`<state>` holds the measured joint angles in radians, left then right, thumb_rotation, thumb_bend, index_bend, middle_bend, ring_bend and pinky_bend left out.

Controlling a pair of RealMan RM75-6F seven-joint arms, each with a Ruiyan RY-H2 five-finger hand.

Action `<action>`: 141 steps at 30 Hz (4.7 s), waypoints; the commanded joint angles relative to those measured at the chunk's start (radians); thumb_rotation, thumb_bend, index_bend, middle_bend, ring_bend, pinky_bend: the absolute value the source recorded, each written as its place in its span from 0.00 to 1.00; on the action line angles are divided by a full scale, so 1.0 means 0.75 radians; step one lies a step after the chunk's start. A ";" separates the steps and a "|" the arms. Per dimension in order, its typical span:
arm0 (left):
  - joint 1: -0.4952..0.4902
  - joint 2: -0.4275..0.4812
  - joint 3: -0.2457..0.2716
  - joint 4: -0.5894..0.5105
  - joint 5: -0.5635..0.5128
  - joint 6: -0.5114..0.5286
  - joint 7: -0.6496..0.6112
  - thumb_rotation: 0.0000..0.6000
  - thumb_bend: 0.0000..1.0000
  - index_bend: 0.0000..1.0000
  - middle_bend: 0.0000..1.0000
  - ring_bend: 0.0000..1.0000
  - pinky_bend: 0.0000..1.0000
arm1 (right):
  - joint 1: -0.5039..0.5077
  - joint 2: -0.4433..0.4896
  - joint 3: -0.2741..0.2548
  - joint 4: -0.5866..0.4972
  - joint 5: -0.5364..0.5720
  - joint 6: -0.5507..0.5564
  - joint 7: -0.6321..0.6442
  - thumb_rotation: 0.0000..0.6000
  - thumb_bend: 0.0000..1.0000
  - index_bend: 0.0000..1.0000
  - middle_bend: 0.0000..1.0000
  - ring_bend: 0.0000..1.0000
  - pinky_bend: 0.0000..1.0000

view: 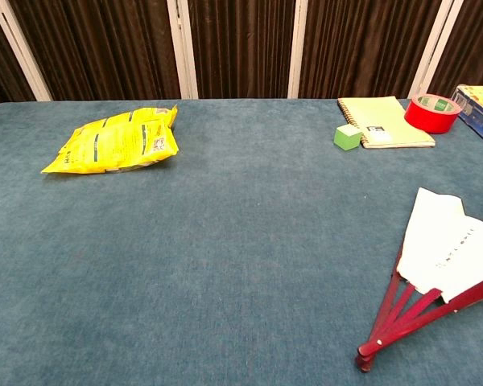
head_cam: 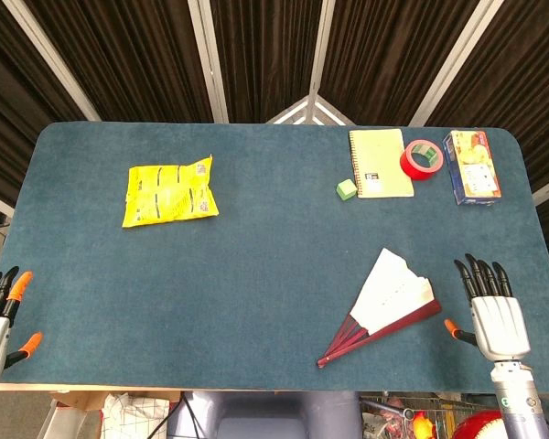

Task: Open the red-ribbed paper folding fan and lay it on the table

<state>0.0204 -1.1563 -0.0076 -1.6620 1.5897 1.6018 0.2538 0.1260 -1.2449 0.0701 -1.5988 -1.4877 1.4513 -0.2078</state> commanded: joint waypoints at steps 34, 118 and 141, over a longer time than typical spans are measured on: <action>0.012 0.021 0.009 -0.014 0.007 0.019 -0.046 1.00 0.29 0.07 0.00 0.00 0.00 | 0.070 -0.149 -0.107 0.122 -0.129 -0.145 0.028 1.00 0.17 0.34 0.05 0.11 0.06; 0.019 0.019 0.014 -0.031 -0.001 0.014 -0.022 1.00 0.28 0.07 0.00 0.00 0.00 | 0.180 -0.439 -0.094 0.542 -0.193 -0.127 0.257 1.00 0.41 0.57 0.11 0.16 0.11; 0.016 0.014 0.017 -0.037 -0.002 0.005 -0.006 1.00 0.28 0.08 0.00 0.00 0.00 | 0.234 -0.340 -0.045 0.428 -0.202 -0.103 0.324 1.00 0.41 0.66 0.13 0.18 0.13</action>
<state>0.0328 -1.1455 0.0052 -1.6895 1.5885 1.6053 0.2495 0.2957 -1.5101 0.0302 -1.2672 -1.6369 1.3715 0.0332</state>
